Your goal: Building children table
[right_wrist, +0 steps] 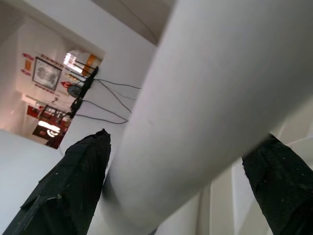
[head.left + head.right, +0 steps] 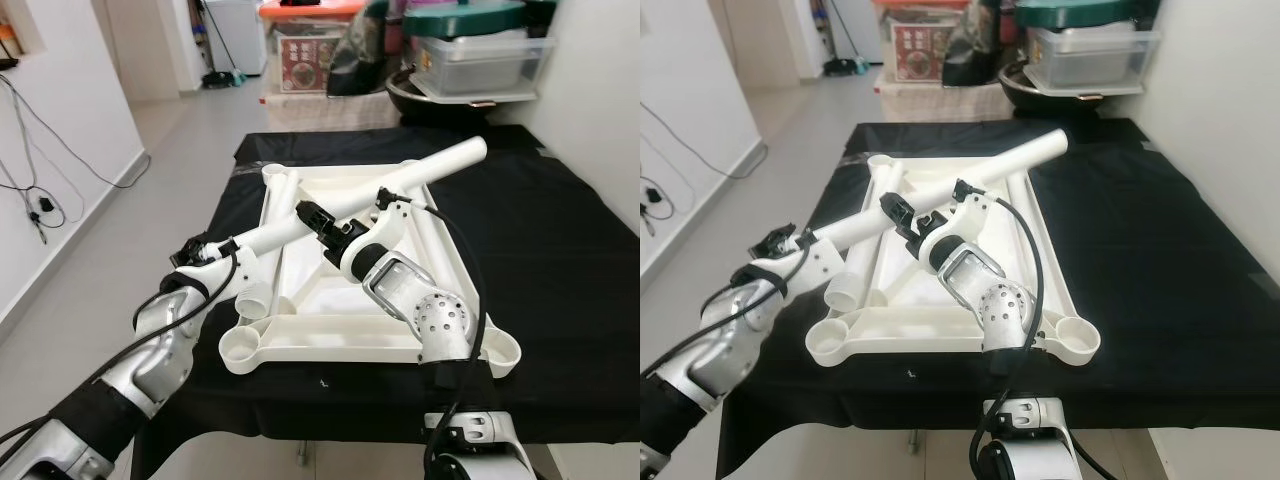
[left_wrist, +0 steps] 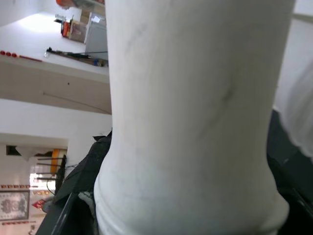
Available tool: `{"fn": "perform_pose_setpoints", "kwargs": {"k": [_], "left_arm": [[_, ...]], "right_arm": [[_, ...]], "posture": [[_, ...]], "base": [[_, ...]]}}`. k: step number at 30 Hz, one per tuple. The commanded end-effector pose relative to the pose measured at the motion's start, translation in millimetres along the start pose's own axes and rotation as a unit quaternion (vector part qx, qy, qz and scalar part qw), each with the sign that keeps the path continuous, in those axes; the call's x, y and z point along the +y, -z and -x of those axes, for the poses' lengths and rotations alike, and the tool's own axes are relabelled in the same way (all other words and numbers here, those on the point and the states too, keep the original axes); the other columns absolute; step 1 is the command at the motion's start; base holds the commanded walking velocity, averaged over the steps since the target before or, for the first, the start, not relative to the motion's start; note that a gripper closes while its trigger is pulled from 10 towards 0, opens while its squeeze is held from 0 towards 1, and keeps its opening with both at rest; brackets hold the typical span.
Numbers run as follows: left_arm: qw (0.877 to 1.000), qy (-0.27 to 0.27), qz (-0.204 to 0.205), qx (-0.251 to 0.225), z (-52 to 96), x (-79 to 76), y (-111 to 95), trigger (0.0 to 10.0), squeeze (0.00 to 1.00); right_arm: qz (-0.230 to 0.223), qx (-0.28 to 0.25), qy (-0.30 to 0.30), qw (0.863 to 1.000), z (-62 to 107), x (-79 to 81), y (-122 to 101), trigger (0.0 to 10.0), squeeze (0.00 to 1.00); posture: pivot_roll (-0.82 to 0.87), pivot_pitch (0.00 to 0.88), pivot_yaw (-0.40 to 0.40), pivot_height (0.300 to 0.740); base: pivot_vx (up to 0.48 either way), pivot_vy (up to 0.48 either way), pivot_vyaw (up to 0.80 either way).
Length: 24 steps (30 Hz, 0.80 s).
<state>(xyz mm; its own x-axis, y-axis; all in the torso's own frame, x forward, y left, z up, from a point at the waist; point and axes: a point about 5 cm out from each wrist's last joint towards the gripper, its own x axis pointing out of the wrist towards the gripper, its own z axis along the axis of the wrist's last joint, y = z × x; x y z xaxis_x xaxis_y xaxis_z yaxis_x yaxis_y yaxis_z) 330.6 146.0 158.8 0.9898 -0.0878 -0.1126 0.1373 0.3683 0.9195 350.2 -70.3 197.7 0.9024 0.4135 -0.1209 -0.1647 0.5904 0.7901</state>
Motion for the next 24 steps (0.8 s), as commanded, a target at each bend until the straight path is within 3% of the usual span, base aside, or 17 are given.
{"fn": "perform_pose_setpoints", "kwargs": {"k": [1, 3, 5, 12, 13, 24], "left_arm": [[1.0, -0.01, -0.011, -0.011, -2.1, 0.8, -6.6, 10.0, 0.0], [1.0, -0.005, -0.015, -0.023, -1.9, -4.1, -14.9, 10.0, 0.0], [0.998, 0.013, -0.019, -0.052, 0.8, -18.2, -33.5, 10.0, 0.0], [0.997, 0.025, -0.02, -0.067, 2.7, -30.1, -43.4, 10.0, 0.0], [0.997, 0.026, -0.021, -0.069, 2.0, -31.9, -44.6, 10.0, 0.0], [0.997, 0.019, -0.027, -0.063, -3.7, -28.5, -39.5, 10.0, 0.0]], "right_arm": [[-0.078, 0.031, -0.022, 0.996, -10.2, 27.1, 36.9, 10.0, 0.0], [-0.091, 0.023, -0.009, 0.996, -12.6, 26.3, 35.5, 10.0, 0.0], [-0.132, -0.001, 0.009, 0.991, -17.3, 25.9, 27.7, 10.0, 0.0], [-0.172, -0.022, 0.016, 0.985, -20.2, 28.7, 14.4, 10.0, 0.0], [-0.191, -0.032, 0.02, 0.981, -20.5, 29.9, 8.4, 0.0, 0.0], [-0.224, -0.057, 0.012, 0.973, -15.1, 37.3, -4.0, 0.0, 0.0]], "posture": [[0.06, 0.0, 0.014, 0.74], [0.06, 0.0, 0.012, 0.74], [0.06, 0.0, 0.015, 0.74], [0.05, 0.0, 0.016, 0.74], [0.05, 0.0, 0.016, 0.74], [0.05, 0.0, 0.019, 0.74]], "base": [[0.0, 0.0, 0.0], [0.0, 0.0, 0.0], [0.0, 0.0, 0.0], [0.0, 0.0, 0.0], [0.0, 0.0, 0.0], [0.0, 0.0, 0.0]]}}
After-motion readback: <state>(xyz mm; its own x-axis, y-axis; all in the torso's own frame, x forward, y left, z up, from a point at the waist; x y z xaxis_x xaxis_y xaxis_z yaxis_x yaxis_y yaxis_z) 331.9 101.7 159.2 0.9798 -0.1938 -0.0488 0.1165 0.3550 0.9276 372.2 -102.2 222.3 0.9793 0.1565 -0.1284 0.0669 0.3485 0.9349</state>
